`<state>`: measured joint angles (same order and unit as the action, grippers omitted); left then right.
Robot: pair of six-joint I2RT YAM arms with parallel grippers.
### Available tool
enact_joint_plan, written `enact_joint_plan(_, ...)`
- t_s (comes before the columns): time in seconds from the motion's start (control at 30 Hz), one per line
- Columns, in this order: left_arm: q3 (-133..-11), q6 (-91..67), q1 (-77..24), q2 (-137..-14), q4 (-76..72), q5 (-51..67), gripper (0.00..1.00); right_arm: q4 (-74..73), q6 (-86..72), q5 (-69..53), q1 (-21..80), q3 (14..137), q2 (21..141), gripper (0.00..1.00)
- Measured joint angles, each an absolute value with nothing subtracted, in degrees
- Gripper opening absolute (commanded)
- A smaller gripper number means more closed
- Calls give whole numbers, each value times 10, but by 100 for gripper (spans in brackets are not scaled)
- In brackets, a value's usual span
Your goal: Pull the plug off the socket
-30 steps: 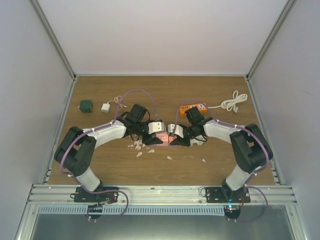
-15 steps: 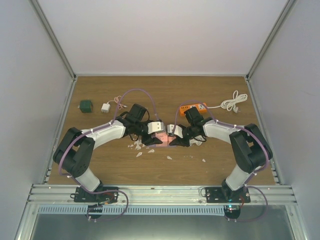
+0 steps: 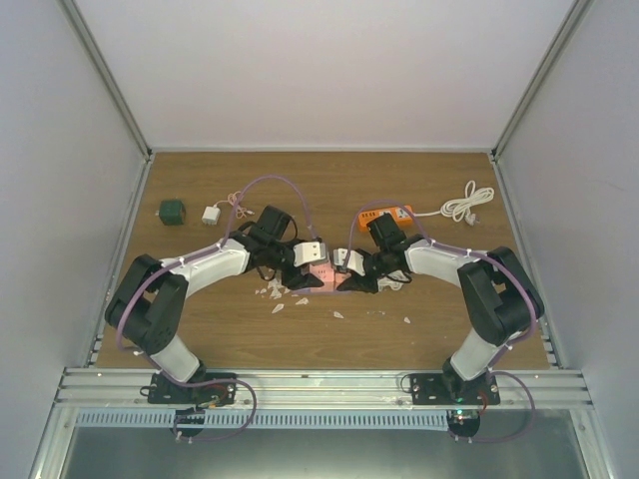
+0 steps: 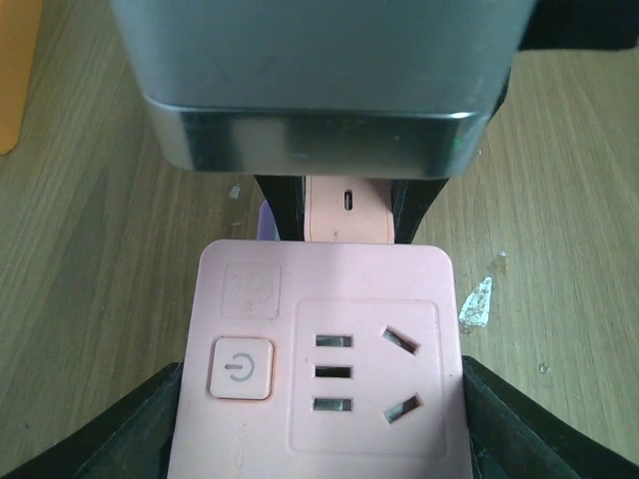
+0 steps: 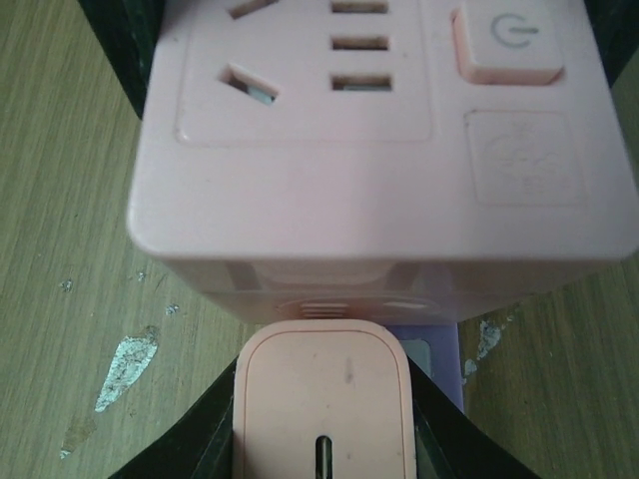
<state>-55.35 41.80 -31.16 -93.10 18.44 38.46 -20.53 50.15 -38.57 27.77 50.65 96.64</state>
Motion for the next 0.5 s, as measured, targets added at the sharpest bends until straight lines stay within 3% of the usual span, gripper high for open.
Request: enact_joint_plan(0.5, -518, 455, -321, -893, 161, 354, 36, -194, 502, -390, 284, 507, 969, 4)
